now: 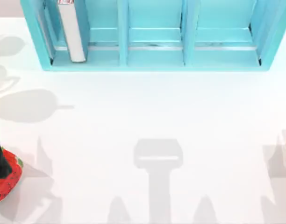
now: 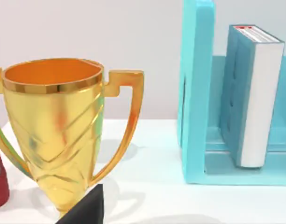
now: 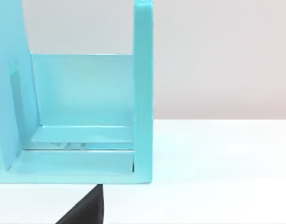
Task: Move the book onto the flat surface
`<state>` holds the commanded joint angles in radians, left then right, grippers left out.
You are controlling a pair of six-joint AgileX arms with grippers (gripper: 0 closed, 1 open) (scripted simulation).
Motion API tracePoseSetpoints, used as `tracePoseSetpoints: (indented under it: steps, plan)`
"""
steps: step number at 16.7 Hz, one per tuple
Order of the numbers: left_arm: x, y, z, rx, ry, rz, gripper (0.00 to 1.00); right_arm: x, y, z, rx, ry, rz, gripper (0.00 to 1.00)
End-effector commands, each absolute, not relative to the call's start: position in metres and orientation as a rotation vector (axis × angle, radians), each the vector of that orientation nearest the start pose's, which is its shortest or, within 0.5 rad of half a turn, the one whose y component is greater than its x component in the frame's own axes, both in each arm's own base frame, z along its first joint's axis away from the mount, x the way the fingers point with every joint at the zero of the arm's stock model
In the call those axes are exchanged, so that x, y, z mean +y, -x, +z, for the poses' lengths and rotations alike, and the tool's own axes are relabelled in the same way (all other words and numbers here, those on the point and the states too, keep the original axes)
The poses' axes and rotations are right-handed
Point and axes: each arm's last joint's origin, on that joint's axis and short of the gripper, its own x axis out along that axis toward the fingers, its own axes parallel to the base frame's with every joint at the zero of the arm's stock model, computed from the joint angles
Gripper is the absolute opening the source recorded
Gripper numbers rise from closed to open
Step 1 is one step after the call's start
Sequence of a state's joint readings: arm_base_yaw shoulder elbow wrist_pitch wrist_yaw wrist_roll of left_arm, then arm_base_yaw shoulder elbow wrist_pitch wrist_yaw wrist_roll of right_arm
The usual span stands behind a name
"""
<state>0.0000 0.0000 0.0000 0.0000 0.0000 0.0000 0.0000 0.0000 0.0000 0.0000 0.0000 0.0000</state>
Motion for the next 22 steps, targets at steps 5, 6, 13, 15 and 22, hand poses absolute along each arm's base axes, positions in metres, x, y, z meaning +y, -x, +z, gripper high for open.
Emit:
tracePoseSetpoints:
  steps: [5,6,13,15,22]
  plan:
    - [-0.003,-0.108,0.173,-0.031,0.001,-0.015,1.00,-0.001,-0.106,0.160,0.000,0.000,0.000,1.00]
    - [-0.004,-0.109,0.180,-0.045,0.002,-0.022,1.00,-0.001,-0.106,0.160,0.000,0.000,0.000,1.00]
    - [-0.019,-0.166,0.228,-0.047,0.010,-0.050,1.00,-0.001,-0.106,0.160,0.000,0.000,0.000,1.00]
    - [-0.029,-0.197,0.230,-0.021,0.008,-0.052,1.00,-0.001,-0.106,0.160,0.000,0.000,0.000,1.00]
    - [-0.076,-0.304,0.170,0.076,-0.005,-0.066,1.00,-0.001,-0.106,0.160,0.000,0.000,0.000,1.00]
